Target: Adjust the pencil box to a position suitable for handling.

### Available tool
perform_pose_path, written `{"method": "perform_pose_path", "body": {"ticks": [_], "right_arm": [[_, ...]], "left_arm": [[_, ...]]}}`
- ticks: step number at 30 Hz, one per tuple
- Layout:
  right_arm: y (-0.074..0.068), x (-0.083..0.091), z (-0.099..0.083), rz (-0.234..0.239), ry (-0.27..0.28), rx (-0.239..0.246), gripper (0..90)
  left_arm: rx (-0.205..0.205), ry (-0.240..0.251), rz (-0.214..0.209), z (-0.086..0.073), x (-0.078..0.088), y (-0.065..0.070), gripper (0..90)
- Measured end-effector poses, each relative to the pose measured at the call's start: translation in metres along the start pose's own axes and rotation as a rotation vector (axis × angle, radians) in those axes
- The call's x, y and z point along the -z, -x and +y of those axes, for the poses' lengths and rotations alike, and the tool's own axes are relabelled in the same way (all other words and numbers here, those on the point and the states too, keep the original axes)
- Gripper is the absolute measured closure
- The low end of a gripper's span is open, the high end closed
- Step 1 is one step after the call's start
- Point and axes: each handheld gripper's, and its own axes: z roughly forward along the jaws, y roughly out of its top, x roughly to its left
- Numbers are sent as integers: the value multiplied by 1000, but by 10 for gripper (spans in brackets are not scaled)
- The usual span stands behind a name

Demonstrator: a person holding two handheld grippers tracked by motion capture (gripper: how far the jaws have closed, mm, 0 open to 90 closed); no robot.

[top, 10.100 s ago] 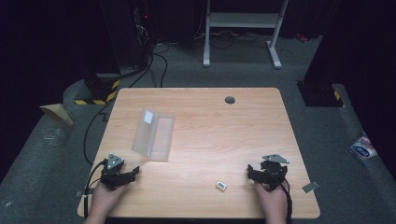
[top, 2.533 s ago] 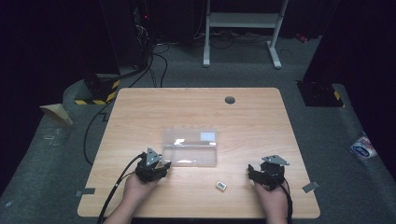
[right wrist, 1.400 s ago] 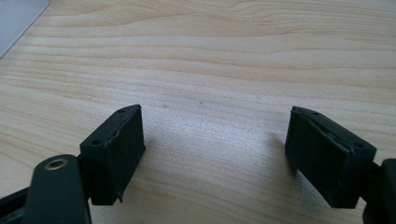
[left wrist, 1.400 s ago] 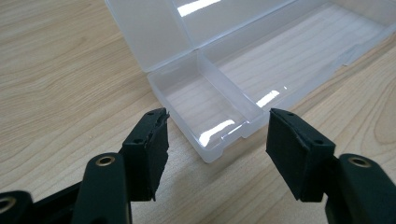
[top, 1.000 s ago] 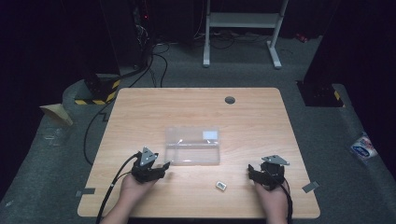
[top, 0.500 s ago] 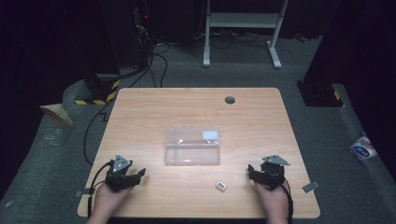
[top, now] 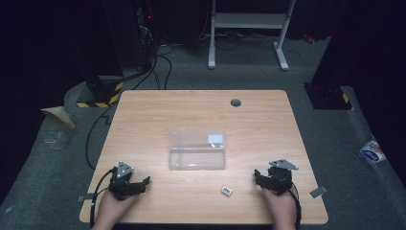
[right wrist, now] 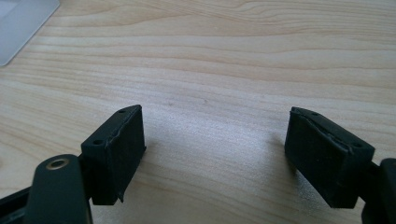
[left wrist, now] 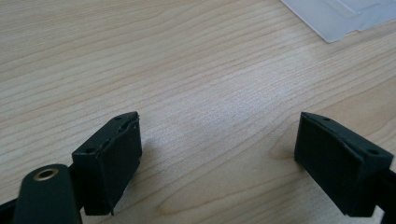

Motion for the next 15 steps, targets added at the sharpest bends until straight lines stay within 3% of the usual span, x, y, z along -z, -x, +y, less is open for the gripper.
{"method": "perform_pose_path", "body": {"ticks": [4,15], "right_arm": [[-2,5,0,40,14,15,225],[-19,17,0,87,50,81,255]], "left_arm": [[5,4,-1,0,-1,1,143],[4,1,-3,0,0,1,142]]}}
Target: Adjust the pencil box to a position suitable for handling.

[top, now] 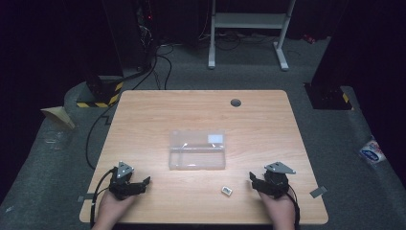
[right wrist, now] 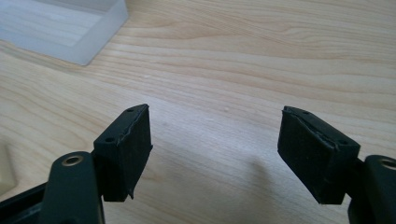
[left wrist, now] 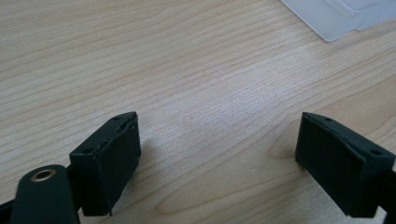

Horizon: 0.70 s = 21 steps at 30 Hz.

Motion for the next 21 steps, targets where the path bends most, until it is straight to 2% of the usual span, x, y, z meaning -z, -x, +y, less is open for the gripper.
{"method": "perform_pose_path", "body": {"ticks": [2,8,15,21], "right_arm": [[-2,1,0,3,4,10,256],[-13,7,2,50,30,16,254],[-24,14,4,73,53,33,253],[-39,16,4,127,55,56,258]], "left_arm": [[2,0,-1,0,0,0,142],[-2,0,0,0,0,0,142],[0,0,-6,0,0,0,141],[-2,1,-13,0,0,-1,138]]}}
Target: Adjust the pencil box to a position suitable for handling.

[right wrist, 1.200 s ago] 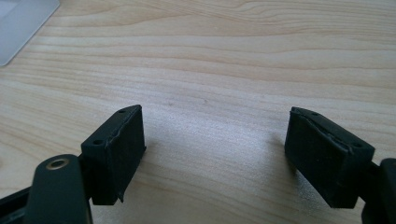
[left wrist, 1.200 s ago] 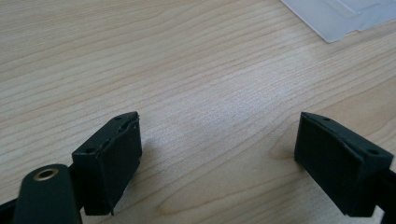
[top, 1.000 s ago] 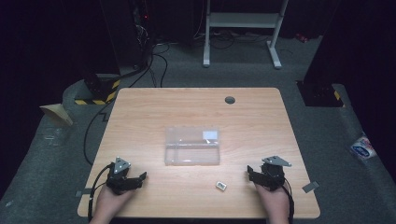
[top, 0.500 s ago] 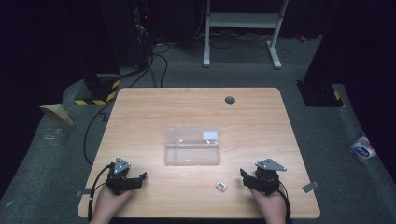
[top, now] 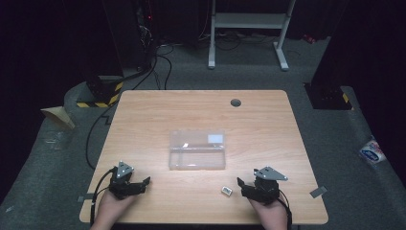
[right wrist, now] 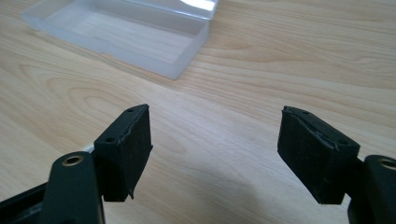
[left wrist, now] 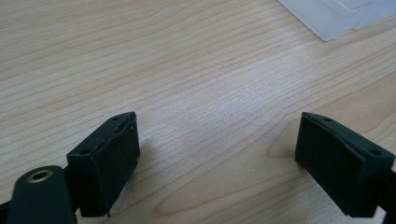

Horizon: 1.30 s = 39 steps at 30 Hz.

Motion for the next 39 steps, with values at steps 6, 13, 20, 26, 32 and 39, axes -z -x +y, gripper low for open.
{"method": "perform_pose_path", "body": {"ticks": [6,13,20,26,32,39], "right_arm": [[-9,2,1,36,5,6,283],[-18,-4,-2,100,-27,-1,312],[-29,-11,-2,133,-63,35,352],[-35,-16,-4,162,-94,58,416],[-39,-20,-5,182,-119,103,478],[-44,-24,-8,192,-152,149,547]], "left_arm": [[-1,0,-1,0,0,0,139],[-5,1,-4,0,0,0,140],[-8,2,-4,0,0,-1,142],[-9,2,-4,0,0,-1,142],[-9,2,-4,0,0,-1,143],[-10,2,-5,0,0,-1,144]]}}
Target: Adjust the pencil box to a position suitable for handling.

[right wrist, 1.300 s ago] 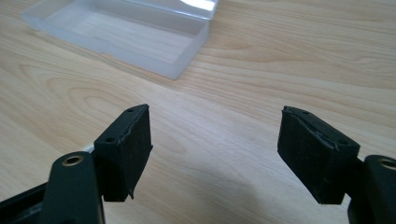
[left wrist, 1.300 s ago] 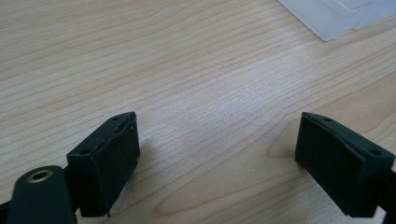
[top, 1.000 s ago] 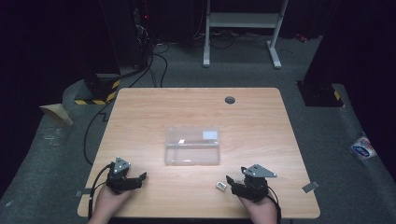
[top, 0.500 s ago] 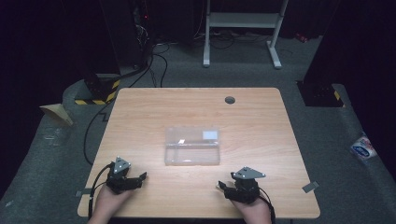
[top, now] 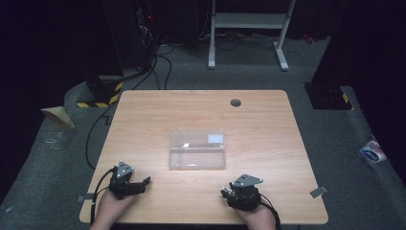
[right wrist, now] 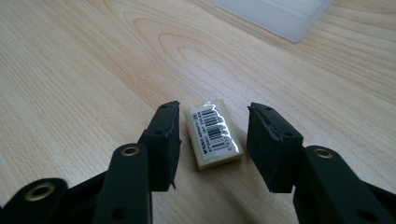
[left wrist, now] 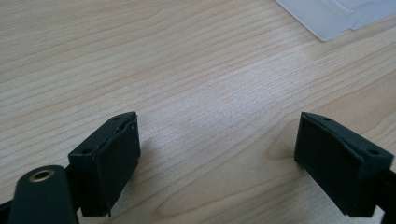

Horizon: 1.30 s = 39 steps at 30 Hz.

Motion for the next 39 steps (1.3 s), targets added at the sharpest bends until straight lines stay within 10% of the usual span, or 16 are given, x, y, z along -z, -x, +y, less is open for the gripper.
{"method": "perform_pose_path", "body": {"ticks": [39], "right_arm": [[-2,-1,9,-66,31,61,671]], "left_arm": [[-4,0,-8,-2,2,1,152]]}}
